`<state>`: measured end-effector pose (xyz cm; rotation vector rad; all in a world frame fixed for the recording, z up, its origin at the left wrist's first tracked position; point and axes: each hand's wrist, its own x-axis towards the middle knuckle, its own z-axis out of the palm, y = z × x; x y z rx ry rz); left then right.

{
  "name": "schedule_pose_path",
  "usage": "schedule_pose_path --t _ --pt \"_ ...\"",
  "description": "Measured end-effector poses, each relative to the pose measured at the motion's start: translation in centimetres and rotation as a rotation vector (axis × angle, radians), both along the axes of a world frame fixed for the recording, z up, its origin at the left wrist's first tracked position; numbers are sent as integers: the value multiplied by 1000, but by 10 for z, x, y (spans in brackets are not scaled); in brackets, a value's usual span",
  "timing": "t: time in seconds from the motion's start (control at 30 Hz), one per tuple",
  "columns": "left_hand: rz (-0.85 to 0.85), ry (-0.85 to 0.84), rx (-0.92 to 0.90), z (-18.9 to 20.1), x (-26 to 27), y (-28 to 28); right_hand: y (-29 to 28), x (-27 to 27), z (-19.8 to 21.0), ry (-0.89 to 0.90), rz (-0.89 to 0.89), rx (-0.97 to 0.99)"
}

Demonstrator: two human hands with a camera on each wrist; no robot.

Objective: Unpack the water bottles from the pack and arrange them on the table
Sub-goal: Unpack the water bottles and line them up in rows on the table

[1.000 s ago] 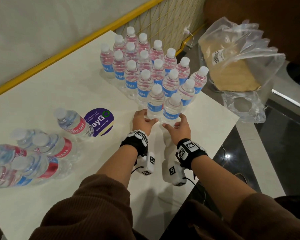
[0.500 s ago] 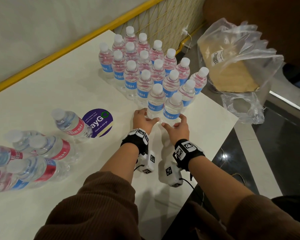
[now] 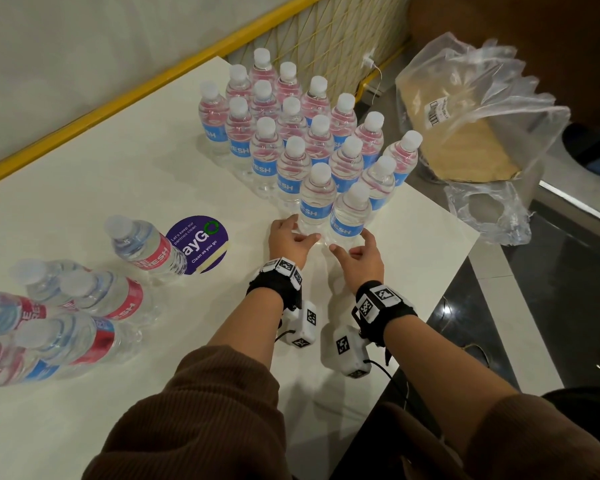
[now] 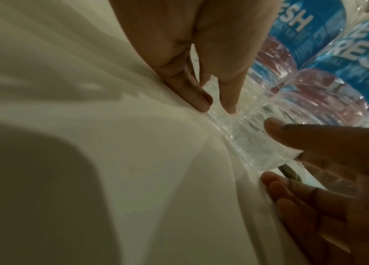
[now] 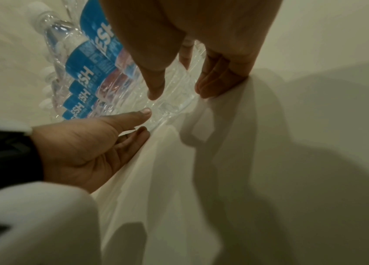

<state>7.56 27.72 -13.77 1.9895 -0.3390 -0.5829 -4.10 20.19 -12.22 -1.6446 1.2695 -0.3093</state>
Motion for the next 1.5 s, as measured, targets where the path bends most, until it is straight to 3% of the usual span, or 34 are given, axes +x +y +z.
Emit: schedule_pose_path --t 0.87,1.0,1.13,1.27,1.4,1.5 --pt "-20 17 -10 9 1 0 1 0 3 -14 -58 14" --pt "-37 37 21 20 -3 5 -2 0 3 4 -48 50" --pt "-94 -10 60 46 -7 34 4 -7 -3 42 -98 215" --pt "-70 -111 46 82 -5 88 40 -2 -1 77 175 275" --pt "103 -269 6 110 -4 146 92 31 22 15 436 177" --pt "249 -478 -9 126 -6 187 130 62 51 -62 591 140"
